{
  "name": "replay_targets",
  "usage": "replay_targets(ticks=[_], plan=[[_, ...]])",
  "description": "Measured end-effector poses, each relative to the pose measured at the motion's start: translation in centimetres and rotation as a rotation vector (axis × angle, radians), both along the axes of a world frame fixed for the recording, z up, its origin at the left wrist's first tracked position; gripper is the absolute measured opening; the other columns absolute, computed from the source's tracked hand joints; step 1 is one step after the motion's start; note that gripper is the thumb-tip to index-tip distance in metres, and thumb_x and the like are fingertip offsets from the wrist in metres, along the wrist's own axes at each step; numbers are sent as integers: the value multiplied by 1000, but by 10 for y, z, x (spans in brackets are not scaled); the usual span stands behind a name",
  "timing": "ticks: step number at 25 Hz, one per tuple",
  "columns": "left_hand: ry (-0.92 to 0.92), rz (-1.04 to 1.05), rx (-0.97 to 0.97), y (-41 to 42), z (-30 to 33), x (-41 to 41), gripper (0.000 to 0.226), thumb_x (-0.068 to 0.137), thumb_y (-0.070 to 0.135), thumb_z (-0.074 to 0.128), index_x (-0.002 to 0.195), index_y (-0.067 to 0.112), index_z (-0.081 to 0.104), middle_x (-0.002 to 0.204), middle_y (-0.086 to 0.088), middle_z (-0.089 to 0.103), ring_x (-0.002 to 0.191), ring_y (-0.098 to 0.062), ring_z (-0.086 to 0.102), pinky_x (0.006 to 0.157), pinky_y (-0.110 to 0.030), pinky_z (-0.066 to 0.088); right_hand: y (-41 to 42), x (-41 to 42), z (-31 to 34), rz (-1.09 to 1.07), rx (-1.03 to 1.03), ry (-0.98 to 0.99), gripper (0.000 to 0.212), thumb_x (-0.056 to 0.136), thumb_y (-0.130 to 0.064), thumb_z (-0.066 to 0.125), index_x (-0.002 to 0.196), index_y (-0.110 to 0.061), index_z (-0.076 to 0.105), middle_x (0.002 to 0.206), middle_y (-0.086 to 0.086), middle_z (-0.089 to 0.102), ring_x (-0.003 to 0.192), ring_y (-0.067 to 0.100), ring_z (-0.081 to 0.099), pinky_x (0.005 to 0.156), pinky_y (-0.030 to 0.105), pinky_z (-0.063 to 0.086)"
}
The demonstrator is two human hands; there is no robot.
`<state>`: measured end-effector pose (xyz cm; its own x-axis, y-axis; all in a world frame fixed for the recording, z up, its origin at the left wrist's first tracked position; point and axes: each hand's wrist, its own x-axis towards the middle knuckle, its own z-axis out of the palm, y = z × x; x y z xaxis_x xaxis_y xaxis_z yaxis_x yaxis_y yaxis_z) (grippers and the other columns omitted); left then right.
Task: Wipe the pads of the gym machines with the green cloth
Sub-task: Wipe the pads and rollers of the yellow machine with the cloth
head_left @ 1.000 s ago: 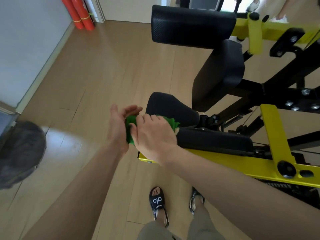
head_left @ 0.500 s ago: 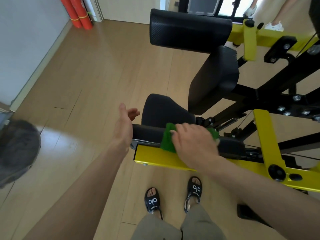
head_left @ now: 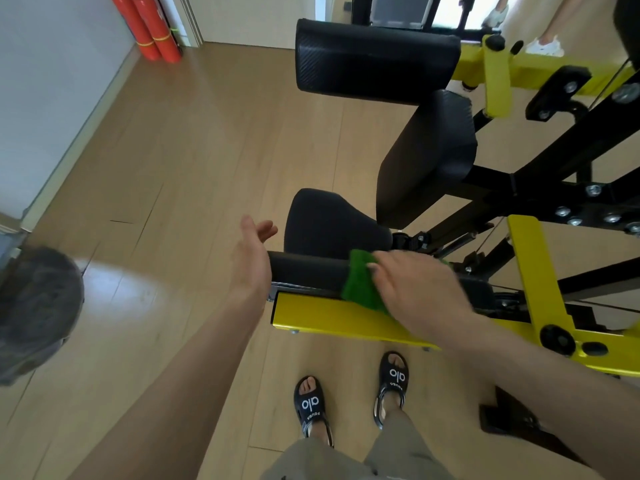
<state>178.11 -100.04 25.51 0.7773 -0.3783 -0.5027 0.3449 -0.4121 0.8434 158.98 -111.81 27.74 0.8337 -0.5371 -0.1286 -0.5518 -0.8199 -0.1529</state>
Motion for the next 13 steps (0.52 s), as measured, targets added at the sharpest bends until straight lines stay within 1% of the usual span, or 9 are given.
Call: replay_targets(ticks=[2, 4, 5, 6, 7, 9, 10, 11, 13], plan=[[-113, -5, 96, -2, -6, -4, 63, 101, 62, 12, 121, 31, 65, 124, 8, 65, 101, -13, 59, 79, -26, 43, -5, -9, 7, 15, -66, 107, 39, 105, -43, 29, 117, -23, 61, 103, -4, 68, 95, 18, 64, 85, 37, 52], [-179, -10, 153, -5, -6, -5, 68, 97, 67, 10, 115, 34, 67, 120, 12, 68, 103, -16, 61, 93, -37, 46, 11, 30, 8, 107, -72, 147, 24, 103, -38, 41, 110, -22, 58, 97, -3, 65, 86, 21, 64, 71, 36, 52], [-195, 0, 162, -6, -6, -6, 71, 95, 69, 8, 113, 36, 68, 118, 16, 69, 105, -16, 62, 100, -43, 45, 21, 56, 6, 155, -31, 122, 22, 103, -36, 41, 106, -21, 56, 94, -2, 65, 81, 23, 64, 66, 36, 51], [-207, 21, 161, -6, -4, -6, 72, 92, 70, 8, 111, 37, 69, 115, 19, 70, 105, -16, 64, 104, -47, 44, 28, 84, 4, 182, 35, 115, 23, 104, -35, 36, 103, -21, 54, 92, -1, 65, 78, 24, 63, 65, 37, 51], [-215, 51, 157, -6, -3, -6, 71, 92, 69, 8, 109, 37, 69, 112, 20, 71, 106, -14, 64, 105, -48, 43, 27, 108, 0, 195, 144, 156, 27, 105, -34, 30, 101, -21, 53, 92, 0, 64, 78, 24, 61, 69, 40, 51], [-230, 103, 162, -7, -5, -6, 68, 95, 64, 9, 107, 36, 71, 108, 20, 72, 106, -12, 64, 104, -45, 44, 14, 145, -2, 166, 513, 295, 36, 106, -34, 21, 109, -20, 55, 104, 5, 62, 89, 23, 54, 82, 43, 43], [-258, 106, 183, -9, -5, -8, 67, 97, 61, 10, 106, 35, 71, 107, 18, 73, 105, -12, 64, 101, -43, 45, 7, 155, -3, 145, 689, 349, 41, 107, -33, 20, 122, -17, 55, 116, 9, 59, 99, 25, 52, 88, 40, 38], [-296, 98, 214, -9, -6, -10, 67, 100, 57, 10, 105, 33, 72, 105, 16, 73, 102, -14, 64, 96, -41, 47, 3, 161, -3, 135, 827, 390, 45, 108, -32, 20, 136, -14, 49, 129, 13, 55, 113, 28, 50, 95, 39, 33], [-374, 84, 276, -12, -6, -12, 69, 102, 53, 9, 99, 30, 74, 99, 10, 72, 95, -18, 63, 87, -38, 48, -3, 163, -5, 120, 996, 450, 51, 110, -34, 16, 153, -12, 31, 153, 14, 39, 139, 30, 36, 108, 36, 26]])
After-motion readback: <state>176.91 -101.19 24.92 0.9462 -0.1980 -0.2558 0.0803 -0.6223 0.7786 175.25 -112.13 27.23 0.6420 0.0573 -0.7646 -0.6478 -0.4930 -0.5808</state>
